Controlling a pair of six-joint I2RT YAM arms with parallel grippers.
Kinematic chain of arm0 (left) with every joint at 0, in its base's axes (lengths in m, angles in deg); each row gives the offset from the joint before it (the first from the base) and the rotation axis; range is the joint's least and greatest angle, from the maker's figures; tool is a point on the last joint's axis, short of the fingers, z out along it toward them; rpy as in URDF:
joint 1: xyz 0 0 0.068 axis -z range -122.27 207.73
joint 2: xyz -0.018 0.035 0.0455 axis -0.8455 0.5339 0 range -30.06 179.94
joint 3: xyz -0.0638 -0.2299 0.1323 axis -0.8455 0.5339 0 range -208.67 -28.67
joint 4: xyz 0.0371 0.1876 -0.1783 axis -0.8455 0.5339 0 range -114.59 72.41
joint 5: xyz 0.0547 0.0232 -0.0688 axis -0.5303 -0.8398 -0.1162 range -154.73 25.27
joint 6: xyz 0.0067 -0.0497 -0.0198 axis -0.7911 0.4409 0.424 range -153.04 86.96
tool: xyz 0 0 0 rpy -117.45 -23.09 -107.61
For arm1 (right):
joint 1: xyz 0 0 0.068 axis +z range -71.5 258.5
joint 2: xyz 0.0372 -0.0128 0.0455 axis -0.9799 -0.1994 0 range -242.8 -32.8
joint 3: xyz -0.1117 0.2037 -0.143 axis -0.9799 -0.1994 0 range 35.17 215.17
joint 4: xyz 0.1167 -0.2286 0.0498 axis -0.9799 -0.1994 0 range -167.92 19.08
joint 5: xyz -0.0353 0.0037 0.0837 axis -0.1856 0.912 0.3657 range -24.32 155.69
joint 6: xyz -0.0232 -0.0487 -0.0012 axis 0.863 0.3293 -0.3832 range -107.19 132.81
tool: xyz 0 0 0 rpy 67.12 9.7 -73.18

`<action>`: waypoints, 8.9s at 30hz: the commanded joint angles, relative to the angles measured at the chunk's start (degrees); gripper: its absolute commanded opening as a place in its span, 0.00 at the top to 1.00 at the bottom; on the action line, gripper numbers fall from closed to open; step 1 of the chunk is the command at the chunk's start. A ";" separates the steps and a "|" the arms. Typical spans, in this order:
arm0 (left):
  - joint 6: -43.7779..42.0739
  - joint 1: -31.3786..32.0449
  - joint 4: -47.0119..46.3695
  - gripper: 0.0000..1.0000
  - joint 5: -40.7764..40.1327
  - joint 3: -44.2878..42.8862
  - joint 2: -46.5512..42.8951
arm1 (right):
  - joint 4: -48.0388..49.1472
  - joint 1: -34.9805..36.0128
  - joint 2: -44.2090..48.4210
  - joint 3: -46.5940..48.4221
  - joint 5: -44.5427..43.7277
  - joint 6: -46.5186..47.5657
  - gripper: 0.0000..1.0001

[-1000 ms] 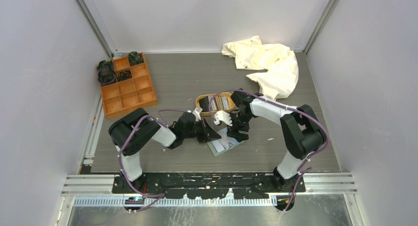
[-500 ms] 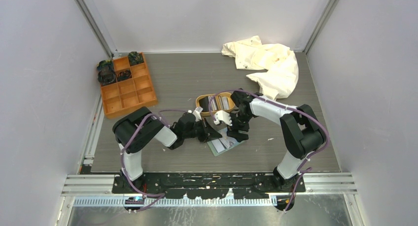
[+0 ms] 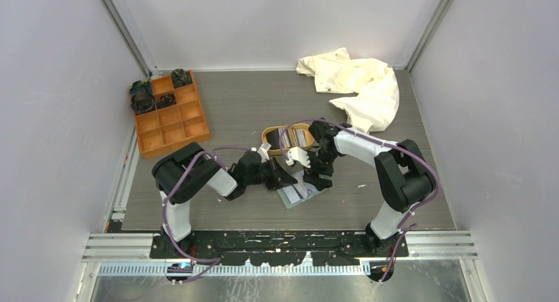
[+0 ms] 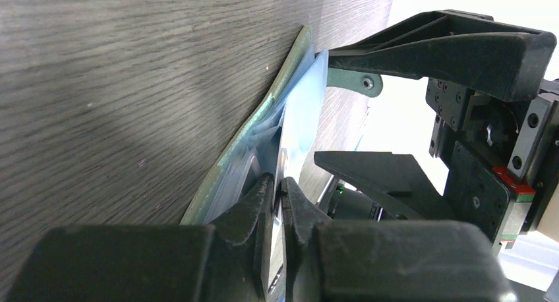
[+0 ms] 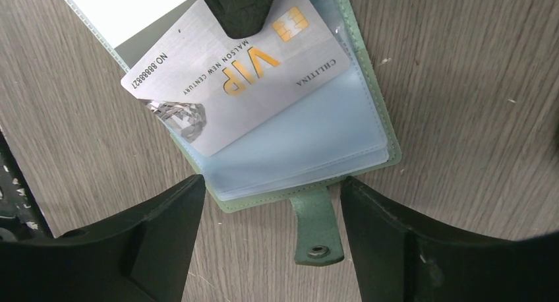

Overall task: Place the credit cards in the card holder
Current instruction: Insert the credit card into the card holder, then pick up the credit card from the storage box.

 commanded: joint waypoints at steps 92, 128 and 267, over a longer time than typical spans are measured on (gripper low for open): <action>-17.81 -0.58 22.39 0.75 -6.54 2.30 -26.13 | 2.01 -0.02 18.88 1.32 12.49 -15.47 0.53; -14.61 -0.14 11.12 0.33 -12.40 23.96 -50.89 | -7.98 -11.66 -6.32 8.64 16.15 -43.96 0.41; -27.97 0.87 36.56 0.29 -24.51 15.72 -59.01 | 18.02 -9.92 -8.53 22.79 15.64 -69.12 0.13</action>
